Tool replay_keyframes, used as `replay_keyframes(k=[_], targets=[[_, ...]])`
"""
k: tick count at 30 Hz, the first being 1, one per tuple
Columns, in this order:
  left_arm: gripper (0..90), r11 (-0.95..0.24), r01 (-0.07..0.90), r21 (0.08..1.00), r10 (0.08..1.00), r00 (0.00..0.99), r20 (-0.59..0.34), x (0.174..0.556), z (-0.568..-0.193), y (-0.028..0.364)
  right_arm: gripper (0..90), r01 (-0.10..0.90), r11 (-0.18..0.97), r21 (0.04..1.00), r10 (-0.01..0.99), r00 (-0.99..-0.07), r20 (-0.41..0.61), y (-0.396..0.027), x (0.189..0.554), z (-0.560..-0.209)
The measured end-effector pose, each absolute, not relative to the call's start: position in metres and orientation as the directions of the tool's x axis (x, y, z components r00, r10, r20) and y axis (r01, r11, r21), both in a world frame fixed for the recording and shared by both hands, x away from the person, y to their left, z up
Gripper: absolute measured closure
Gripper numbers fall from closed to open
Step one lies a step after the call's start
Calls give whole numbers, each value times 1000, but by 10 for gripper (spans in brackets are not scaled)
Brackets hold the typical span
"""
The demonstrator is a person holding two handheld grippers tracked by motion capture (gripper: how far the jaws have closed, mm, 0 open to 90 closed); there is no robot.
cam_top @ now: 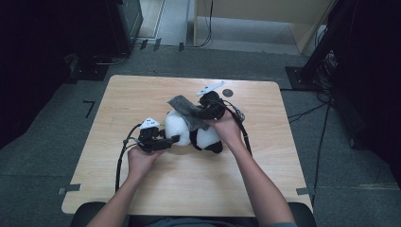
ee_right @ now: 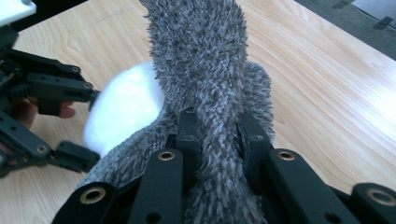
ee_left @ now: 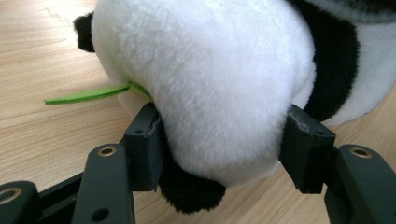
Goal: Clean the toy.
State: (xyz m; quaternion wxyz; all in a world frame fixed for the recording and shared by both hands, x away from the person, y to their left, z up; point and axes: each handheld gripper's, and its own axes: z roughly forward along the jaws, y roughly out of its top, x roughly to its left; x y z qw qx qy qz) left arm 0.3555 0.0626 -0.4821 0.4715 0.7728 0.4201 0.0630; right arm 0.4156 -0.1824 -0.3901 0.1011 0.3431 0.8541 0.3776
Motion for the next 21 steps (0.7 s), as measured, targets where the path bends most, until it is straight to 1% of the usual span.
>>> replay_keyframes(k=[4, 11, 21], targets=[[393, -202, 589, 783, 710, 638, -297, 355, -482, 62, 756, 508, 475, 719, 679, -731, 69, -198, 412, -387], [387, -196, 593, 781, 712, 634, -302, 355, -482, 62, 757, 515, 434, 739, 714, -697, 66, -228, 406, -383], [384, -195, 591, 782, 711, 635, -302, 355, -482, 62, 757, 538, 393, 746, 744, -663, 86, -257, 400, -383]])
